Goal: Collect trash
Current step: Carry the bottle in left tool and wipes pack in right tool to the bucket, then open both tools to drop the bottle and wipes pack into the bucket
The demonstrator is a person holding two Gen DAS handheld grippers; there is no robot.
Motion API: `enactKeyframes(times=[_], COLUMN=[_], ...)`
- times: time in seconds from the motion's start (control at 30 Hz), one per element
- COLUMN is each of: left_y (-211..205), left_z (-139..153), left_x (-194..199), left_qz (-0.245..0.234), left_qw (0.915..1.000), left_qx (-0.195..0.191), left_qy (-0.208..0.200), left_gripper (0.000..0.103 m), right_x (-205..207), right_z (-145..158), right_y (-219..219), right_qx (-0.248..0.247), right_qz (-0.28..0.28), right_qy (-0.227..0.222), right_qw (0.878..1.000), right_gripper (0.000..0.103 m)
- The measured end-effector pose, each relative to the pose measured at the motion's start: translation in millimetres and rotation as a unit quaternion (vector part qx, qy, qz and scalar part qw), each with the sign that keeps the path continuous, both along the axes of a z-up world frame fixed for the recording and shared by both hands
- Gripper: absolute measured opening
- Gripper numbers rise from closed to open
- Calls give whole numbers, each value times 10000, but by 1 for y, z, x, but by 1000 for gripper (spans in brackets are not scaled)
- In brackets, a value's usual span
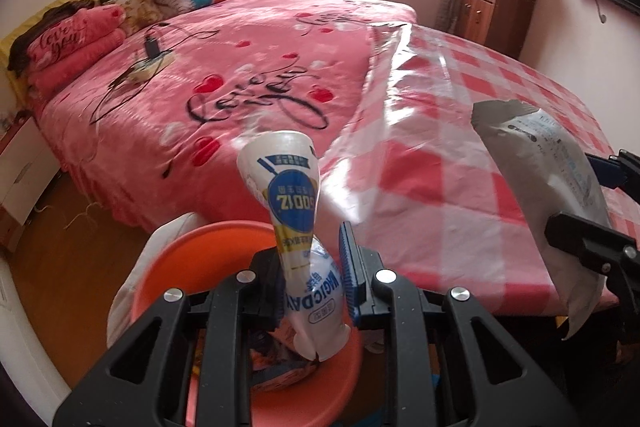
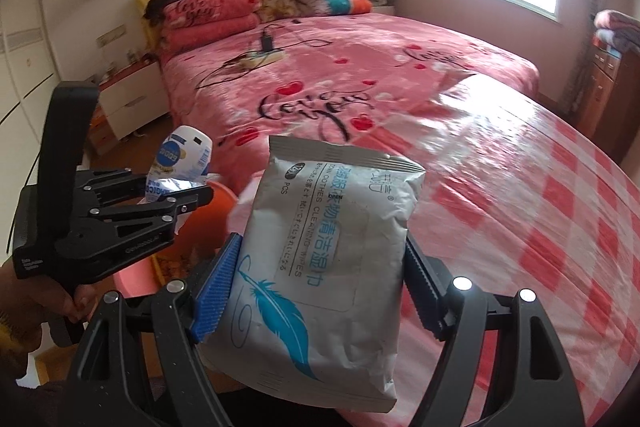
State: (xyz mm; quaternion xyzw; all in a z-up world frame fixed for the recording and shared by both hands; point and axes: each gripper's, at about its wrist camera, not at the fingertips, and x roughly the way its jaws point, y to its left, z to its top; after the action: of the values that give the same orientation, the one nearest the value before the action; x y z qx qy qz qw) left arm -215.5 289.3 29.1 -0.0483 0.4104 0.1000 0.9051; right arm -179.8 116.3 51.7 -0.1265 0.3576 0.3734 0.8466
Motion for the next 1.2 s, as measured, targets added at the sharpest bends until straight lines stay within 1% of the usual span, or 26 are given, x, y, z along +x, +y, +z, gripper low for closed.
enactKeyframes(times=[0.33, 0.67, 0.83, 1.2], left_y=[34, 68, 76, 90], left_z=[-20, -45, -56, -77], left_x=[-24, -45, -50, -56], left_qz=[448, 891, 997, 1143], left_qw=[9987, 9946, 9929, 9897], left_qx=[-27, -133, -188, -311], left_qy=[247, 509, 615, 802], left_gripper=[25, 25, 25, 25], right_x=[-18, -30, -33, -37], right_z=[-10, -29, -42, -68], right_y=[55, 100, 118, 144], right_qx=[-171, -360, -494, -770], right_qz=[719, 1221, 1430, 1694], right_qy=[87, 236, 294, 432], right_qw=[9972, 9916, 9881, 9816], right_gripper=[76, 76, 76, 76])
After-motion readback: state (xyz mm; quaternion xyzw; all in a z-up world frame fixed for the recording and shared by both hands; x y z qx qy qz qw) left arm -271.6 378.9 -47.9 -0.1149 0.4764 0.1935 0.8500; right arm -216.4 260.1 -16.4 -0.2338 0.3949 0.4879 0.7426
